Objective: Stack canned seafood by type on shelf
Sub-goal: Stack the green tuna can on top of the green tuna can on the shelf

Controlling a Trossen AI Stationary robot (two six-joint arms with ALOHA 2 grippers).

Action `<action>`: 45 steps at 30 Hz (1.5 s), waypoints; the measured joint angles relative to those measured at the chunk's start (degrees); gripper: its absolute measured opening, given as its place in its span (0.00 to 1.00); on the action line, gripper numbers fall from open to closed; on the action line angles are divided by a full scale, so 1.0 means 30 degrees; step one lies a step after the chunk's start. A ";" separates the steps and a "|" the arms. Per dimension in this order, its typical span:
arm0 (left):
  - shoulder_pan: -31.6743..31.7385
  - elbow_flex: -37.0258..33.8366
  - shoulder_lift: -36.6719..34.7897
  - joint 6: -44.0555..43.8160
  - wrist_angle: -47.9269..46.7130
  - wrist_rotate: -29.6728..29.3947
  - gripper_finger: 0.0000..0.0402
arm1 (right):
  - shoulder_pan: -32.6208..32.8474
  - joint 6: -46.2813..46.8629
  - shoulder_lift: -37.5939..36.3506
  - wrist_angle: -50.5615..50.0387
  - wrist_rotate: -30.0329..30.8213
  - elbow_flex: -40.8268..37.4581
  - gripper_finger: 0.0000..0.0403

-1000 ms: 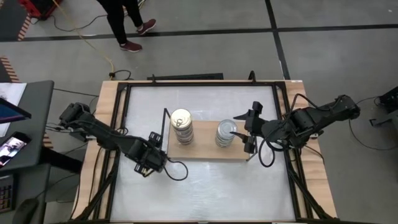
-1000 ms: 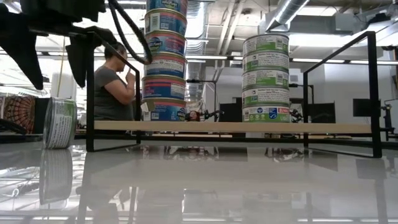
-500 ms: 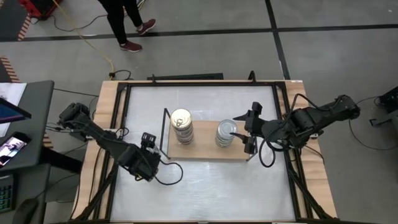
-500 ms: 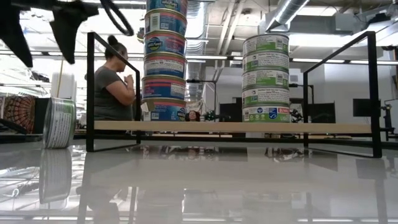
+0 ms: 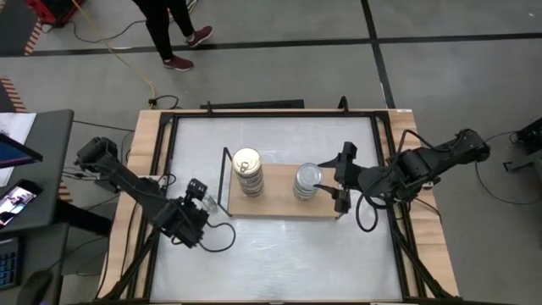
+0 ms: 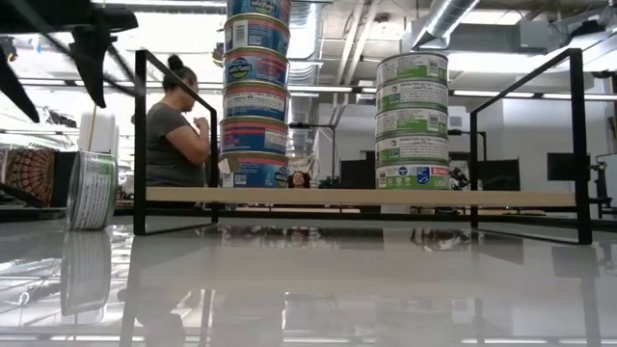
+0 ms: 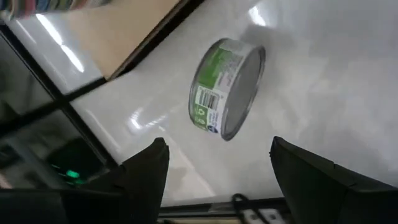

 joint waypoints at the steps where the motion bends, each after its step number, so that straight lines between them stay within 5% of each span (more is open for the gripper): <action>1: -0.0231 -0.0250 -0.0003 0.0496 0.0047 -0.0246 0.67 | -0.0020 0.0000 0.0000 0.0000 0.0000 0.0000 0.71; 19: -0.0453 -0.2337 -0.0003 0.3807 0.2451 -0.1836 0.67 | -0.0032 -0.0015 0.0000 0.0240 0.0005 0.0000 0.71; 33: 0.2896 -0.2337 -0.0003 0.6092 0.4523 0.0315 0.67 | -0.0018 -0.0027 0.0000 0.0240 0.0006 0.0000 0.71; 45: 0.3638 -0.3928 -0.0003 0.7736 0.5860 0.1031 0.67 | -0.0020 -0.0313 0.0847 0.0244 0.0007 0.0000 0.71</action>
